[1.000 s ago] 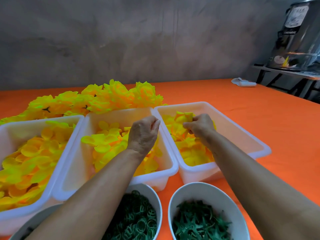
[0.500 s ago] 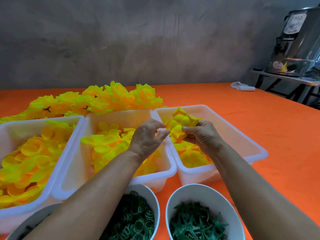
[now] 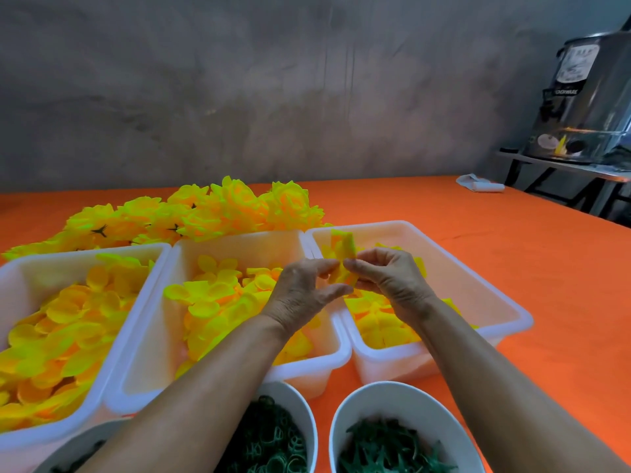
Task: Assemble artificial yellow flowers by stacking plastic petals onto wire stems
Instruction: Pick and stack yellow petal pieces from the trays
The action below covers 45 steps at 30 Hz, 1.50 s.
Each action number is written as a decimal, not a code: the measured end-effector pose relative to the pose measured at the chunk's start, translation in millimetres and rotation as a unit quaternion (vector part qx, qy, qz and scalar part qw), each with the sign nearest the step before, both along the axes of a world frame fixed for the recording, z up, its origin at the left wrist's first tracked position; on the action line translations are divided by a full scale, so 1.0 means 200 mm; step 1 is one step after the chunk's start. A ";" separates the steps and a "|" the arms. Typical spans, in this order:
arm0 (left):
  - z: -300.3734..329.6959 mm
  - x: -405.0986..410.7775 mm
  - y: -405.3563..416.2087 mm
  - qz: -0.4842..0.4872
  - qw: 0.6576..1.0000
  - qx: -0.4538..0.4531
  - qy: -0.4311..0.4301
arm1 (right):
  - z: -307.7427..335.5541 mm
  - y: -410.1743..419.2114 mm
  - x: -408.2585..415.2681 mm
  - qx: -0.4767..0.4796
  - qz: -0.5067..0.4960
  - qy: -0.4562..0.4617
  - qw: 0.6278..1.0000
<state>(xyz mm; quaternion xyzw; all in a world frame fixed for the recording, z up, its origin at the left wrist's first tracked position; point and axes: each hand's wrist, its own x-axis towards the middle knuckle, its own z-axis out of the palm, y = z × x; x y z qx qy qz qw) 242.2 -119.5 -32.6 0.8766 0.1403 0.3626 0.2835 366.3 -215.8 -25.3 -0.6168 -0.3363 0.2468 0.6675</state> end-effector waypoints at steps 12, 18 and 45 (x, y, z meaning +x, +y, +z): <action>0.02 -0.02 0.00 -0.015 0.996 -0.083 -0.034 | 0.01 -0.01 -0.01 -0.056 0.096 -0.055 0.992; 0.06 -0.03 -0.02 -0.019 0.988 -0.153 -0.024 | 0.01 0.00 -0.03 -0.018 -0.067 -0.282 0.957; 0.04 -0.03 -0.01 -0.071 0.951 -0.291 -0.071 | -0.01 0.03 -0.07 0.016 -0.046 -0.268 0.962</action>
